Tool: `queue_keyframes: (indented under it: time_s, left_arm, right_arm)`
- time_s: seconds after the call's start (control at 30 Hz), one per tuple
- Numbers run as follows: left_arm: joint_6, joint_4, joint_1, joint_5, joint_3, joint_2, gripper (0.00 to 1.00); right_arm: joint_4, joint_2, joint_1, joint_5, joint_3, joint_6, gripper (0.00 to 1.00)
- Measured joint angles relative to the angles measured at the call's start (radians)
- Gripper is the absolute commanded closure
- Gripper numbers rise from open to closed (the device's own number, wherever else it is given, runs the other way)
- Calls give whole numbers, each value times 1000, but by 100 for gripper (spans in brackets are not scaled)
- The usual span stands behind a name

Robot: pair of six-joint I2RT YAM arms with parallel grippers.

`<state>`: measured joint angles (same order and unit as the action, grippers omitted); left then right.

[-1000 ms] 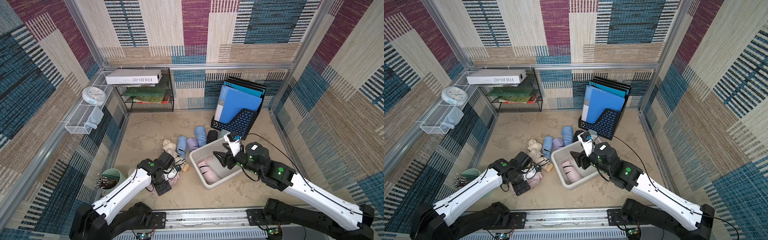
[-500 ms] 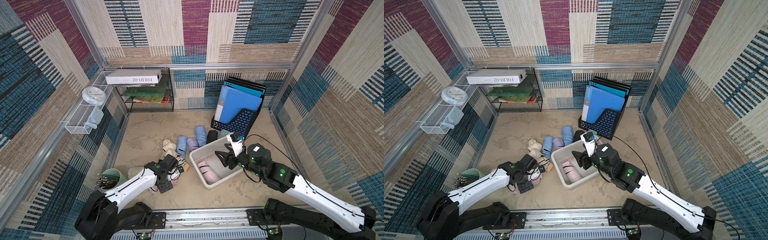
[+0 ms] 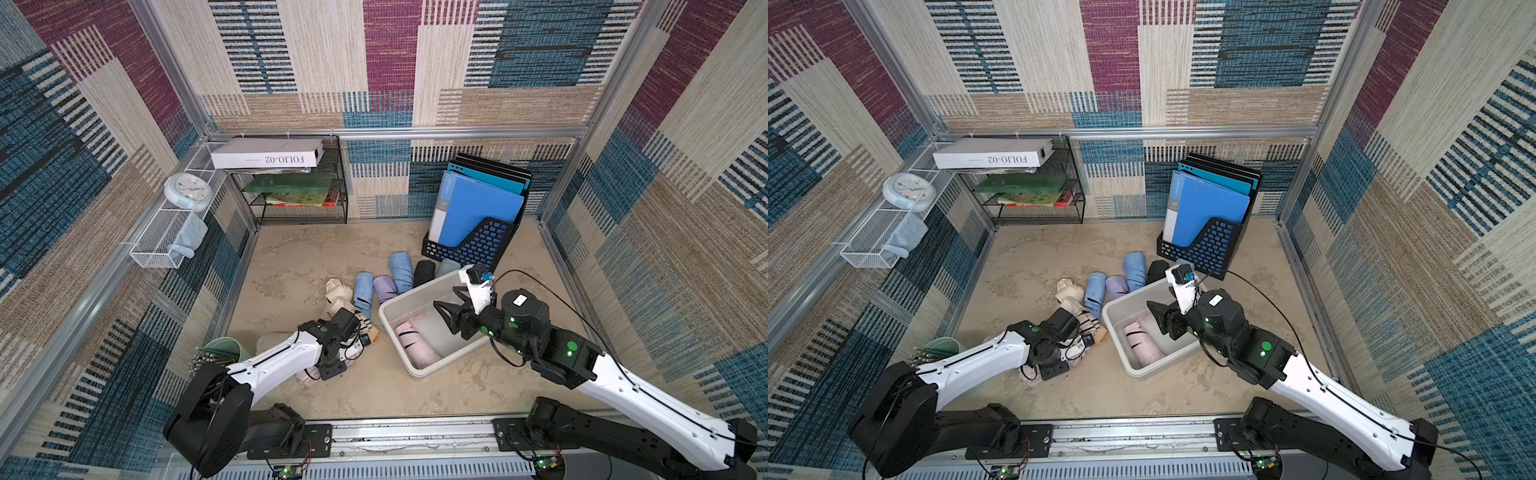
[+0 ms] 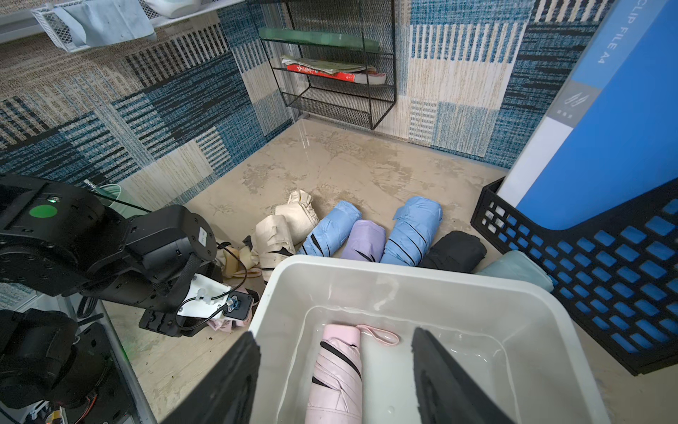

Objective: Put the umbrella into the storage box
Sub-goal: Pick up the umbrella from the center of the board.

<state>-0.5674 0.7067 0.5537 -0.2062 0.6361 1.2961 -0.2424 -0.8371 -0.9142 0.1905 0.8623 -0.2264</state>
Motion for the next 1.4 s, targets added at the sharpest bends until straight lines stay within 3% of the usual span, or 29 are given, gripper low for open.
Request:
queue_keyframes:
  time_s: [0.27, 0.63, 0.83, 1.1, 1.4]
  left_arm:
    - [19, 47, 2, 30, 20, -84, 61]
    - [154, 119, 4, 139, 149, -375, 61]
    - [360, 10, 4, 237, 211, -480, 59]
    - [602, -222, 4, 394, 212, -481, 58]
    - [693, -383, 5, 500, 193, -473, 57]
  right_arm:
    - [-2, 19, 0, 10, -10, 0, 30]
    - [-3, 14, 0, 8, 2, -14, 30]
    - [3, -21, 0, -37, 50, -51, 29]
    - [120, -86, -8, -151, 48, -139, 28]
    - [295, -230, -37, -257, 66, -229, 27]
